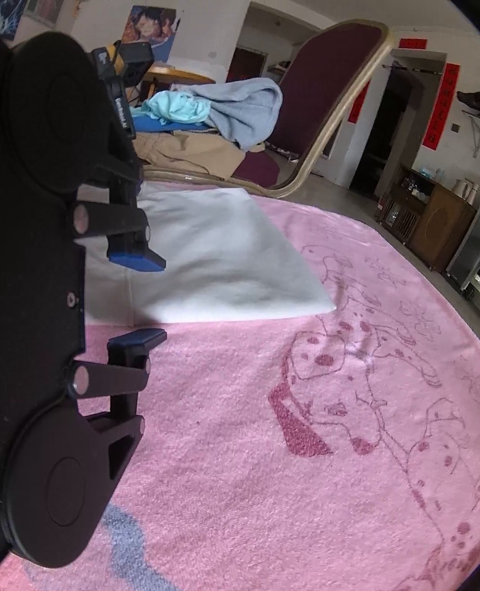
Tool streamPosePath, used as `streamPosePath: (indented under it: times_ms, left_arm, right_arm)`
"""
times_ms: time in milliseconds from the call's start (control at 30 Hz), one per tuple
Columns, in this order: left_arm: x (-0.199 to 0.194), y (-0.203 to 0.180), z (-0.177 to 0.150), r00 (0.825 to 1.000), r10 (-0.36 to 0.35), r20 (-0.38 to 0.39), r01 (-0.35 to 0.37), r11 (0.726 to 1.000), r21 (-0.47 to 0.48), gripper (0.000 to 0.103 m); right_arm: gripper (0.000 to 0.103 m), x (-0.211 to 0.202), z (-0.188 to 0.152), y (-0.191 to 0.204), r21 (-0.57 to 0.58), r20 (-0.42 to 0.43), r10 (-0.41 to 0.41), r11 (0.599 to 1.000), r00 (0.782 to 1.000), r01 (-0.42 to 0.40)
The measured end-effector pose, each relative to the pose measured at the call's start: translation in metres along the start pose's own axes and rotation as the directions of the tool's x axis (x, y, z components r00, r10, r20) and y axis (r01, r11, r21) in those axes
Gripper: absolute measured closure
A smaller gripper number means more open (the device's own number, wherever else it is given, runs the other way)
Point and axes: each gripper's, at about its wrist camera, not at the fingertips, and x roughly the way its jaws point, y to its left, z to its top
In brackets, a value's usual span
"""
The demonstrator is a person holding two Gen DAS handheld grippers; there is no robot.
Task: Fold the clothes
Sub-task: 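Grasp the folded shirt end with the right gripper while the left gripper grasps beside it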
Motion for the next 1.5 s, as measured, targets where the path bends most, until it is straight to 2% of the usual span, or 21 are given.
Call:
streamPosePath:
  times_ms: [67,333,533,667,733,800,900,1000,1133,1200,1267,1333,1467,1500]
  left_arm:
    - [0.001,-0.001,0.001,1.000,-0.003,-0.006,0.003,1.000,0.002,0.059]
    - [0.011,-0.011,0.010,1.000,0.000,0.001,0.000,1.000,0.024,0.059]
    - [0.016,-0.018,0.020,0.999,0.013,0.032,-0.015,0.999,0.048,0.059]
    - [0.017,-0.025,0.019,0.999,0.031,0.035,-0.034,0.996,0.077,0.059]
    - [0.018,-0.029,0.017,0.999,0.044,0.031,-0.047,0.994,0.095,0.059]
    - [0.018,-0.032,0.016,0.998,0.054,0.022,-0.056,0.993,0.108,0.058]
    - [0.019,-0.032,0.015,0.998,0.065,0.001,-0.065,0.991,0.118,0.055]
    - [0.019,-0.031,0.015,0.998,0.066,-0.011,-0.064,0.991,0.118,0.055]
    - [0.018,-0.025,0.017,0.999,0.046,-0.005,-0.045,0.993,0.113,0.056]
    - [0.018,-0.024,0.020,1.000,0.029,0.008,-0.030,0.994,0.105,0.057]
    - [0.019,-0.022,0.022,1.000,0.012,0.014,-0.013,0.996,0.090,0.057]
    - [0.019,-0.019,0.023,1.000,-0.005,0.014,0.004,0.997,0.073,0.055]
    - [0.022,-0.023,0.026,0.999,-0.034,0.001,0.034,0.996,0.088,0.037]
    - [0.024,-0.025,0.028,0.999,-0.041,0.000,0.041,0.995,0.092,0.037]
  right_arm:
    - [0.078,0.001,0.001,-0.005,0.016,-0.004,0.013,1.000,1.000,-0.013]
    - [0.078,0.007,0.005,-0.014,0.062,-0.002,0.068,0.996,0.998,-0.068]
    - [0.079,0.011,0.007,-0.014,0.053,0.060,0.080,0.995,0.995,-0.083]
    - [0.079,0.014,0.008,-0.006,0.010,0.094,0.054,0.998,0.994,-0.055]
    - [0.079,0.016,0.010,-0.001,-0.004,0.062,0.036,0.999,0.997,-0.036]
    - [0.079,0.018,0.012,0.004,-0.008,-0.016,0.022,1.000,1.000,-0.022]
    - [0.078,0.022,0.010,0.010,-0.017,-0.165,0.016,1.000,0.986,-0.019]
    - [0.076,0.025,0.007,0.016,-0.048,-0.230,0.009,0.999,0.973,-0.020]
    - [0.075,0.029,0.013,0.009,0.003,-0.083,0.065,0.998,0.994,-0.065]
    - [0.075,0.031,0.016,0.002,0.038,-0.004,0.092,0.995,0.996,-0.092]
    - [0.075,0.033,0.017,-0.002,0.053,0.013,0.111,0.992,0.994,-0.112]
    - [0.075,0.033,0.019,-0.004,0.054,-0.013,0.122,0.991,0.992,-0.122]
    - [0.075,0.034,0.020,-0.005,0.045,-0.022,0.124,0.991,0.992,-0.123]
    - [0.075,0.034,0.020,-0.006,0.051,-0.008,0.127,0.991,0.992,-0.127]
